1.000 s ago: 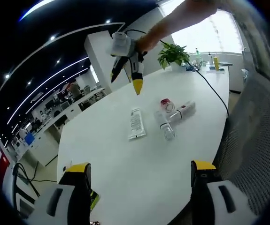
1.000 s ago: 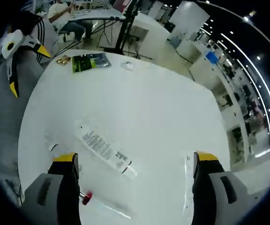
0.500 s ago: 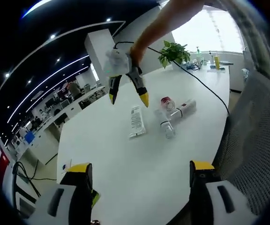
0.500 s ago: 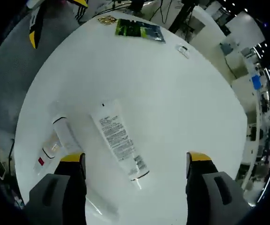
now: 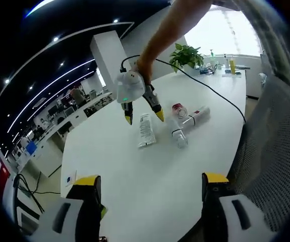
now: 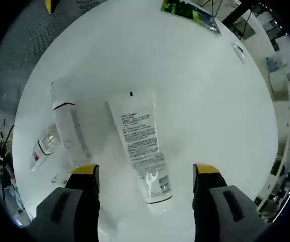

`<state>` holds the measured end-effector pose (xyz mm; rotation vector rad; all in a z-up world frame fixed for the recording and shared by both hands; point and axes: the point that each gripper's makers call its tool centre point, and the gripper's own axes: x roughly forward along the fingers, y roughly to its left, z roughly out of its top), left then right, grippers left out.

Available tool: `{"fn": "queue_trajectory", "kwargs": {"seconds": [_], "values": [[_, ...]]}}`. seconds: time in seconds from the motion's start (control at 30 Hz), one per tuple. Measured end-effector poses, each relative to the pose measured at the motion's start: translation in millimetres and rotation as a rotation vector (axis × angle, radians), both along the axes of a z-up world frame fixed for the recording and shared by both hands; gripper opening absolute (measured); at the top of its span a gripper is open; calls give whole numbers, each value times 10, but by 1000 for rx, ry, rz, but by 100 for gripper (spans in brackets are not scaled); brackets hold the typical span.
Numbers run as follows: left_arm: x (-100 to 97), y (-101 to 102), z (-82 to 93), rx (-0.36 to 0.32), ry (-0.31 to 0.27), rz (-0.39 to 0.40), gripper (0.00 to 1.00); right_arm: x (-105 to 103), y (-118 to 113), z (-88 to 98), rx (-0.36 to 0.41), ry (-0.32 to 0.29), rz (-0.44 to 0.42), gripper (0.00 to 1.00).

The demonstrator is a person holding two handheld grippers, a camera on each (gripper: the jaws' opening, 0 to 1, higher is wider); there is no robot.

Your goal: Arrange the skincare products in the storage area until every visible bottle or jar stands upright without overlapping.

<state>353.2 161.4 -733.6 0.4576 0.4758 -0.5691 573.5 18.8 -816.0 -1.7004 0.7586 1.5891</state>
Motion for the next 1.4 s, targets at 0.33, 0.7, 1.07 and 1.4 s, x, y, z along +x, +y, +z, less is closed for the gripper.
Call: {"fn": "queue_trajectory", "kwargs": {"seconds": [0.33,0.7,1.07,1.4], "values": [[-11,0,-22,8,9,-5,81,77,-12,-91,-9,9,4,56],[-25,-6,-45,16,18,-15,79,24,-37,-128,-50,83,-16,48],[-45,-15,-78,30,29,-27,78,-61,-76,-153,-44,66,-72,30],[-53,-3,-104,48,36,-32,78,-81,-148,-121,-45,84,-184,23]]}}
